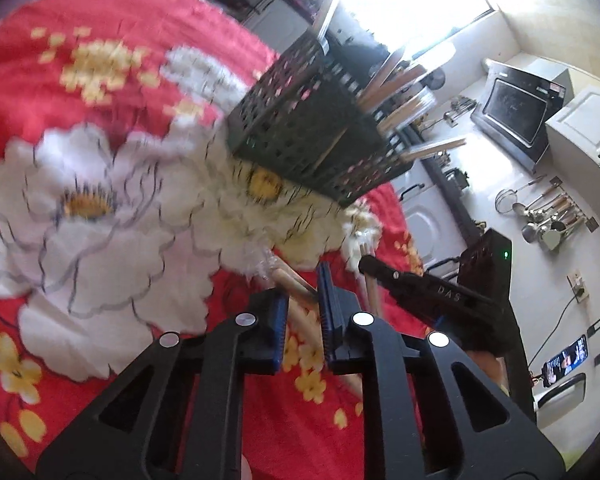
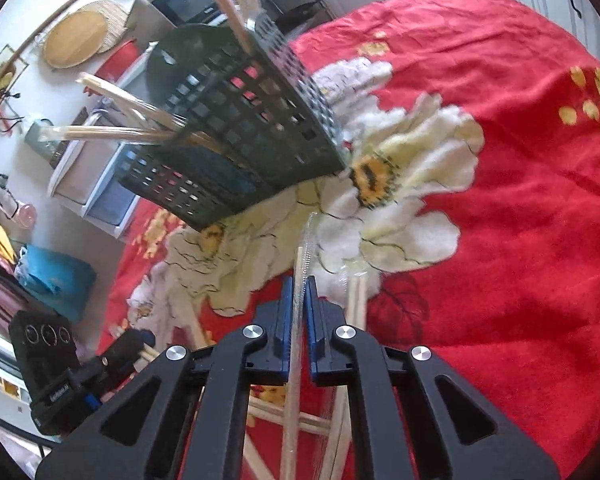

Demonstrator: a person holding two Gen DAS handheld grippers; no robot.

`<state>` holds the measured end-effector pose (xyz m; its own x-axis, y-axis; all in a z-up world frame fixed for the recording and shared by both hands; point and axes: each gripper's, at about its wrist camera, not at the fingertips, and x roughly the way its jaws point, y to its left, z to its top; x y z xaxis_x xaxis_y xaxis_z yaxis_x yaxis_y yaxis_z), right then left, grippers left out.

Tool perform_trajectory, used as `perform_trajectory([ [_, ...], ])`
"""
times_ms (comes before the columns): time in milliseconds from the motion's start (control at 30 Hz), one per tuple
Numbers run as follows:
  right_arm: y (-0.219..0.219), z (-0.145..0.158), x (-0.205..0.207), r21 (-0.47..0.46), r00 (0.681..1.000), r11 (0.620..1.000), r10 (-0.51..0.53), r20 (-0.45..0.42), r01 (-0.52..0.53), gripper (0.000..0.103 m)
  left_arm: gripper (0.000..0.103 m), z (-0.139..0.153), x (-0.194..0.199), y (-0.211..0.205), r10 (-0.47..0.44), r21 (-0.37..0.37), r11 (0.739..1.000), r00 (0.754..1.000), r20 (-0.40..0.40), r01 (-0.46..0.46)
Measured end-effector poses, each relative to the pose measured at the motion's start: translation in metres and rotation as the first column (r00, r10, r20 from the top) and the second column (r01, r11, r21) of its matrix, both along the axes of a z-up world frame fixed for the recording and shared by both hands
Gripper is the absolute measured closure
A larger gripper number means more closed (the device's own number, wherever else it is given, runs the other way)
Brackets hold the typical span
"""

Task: Organize utensils
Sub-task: 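Lift the chopsticks with both tools and carry them over the caddy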

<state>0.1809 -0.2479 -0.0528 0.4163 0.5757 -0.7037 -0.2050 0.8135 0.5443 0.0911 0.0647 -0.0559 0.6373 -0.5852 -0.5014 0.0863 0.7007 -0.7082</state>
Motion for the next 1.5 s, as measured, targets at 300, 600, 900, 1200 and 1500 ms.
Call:
perform_trajectory([
  [300,0.011,0.034,-0.007,0.005,0.995,0.999,0.045,0.09,-0.045,0.097,0.098,0.032,0.002,0.014,0.053,0.005,0.999,0.995,0.085,-0.054],
  [600,0.019,0.064,-0.014,-0.001,0.98,0.997,0.077,0.184,-0.078,0.097,0.1,0.059,-0.005,0.029,0.093,0.013,0.995,0.982,0.166,-0.096],
  [900,0.025,0.093,-0.031,-0.026,0.947,0.995,0.101,0.305,-0.098,0.097,0.1,0.088,-0.01,0.022,0.084,0.029,0.995,0.965,0.249,-0.094],
  [1200,0.024,0.13,-0.05,-0.058,0.876,0.996,0.092,0.474,-0.074,0.097,0.1,0.116,-0.013,0.014,0.091,0.041,0.993,0.937,0.338,-0.112],
  [1500,0.026,0.157,-0.056,-0.07,0.816,0.996,0.089,0.572,-0.06,0.097,0.1,0.143,-0.011,0.01,0.09,0.064,0.99,0.908,0.409,-0.127],
])
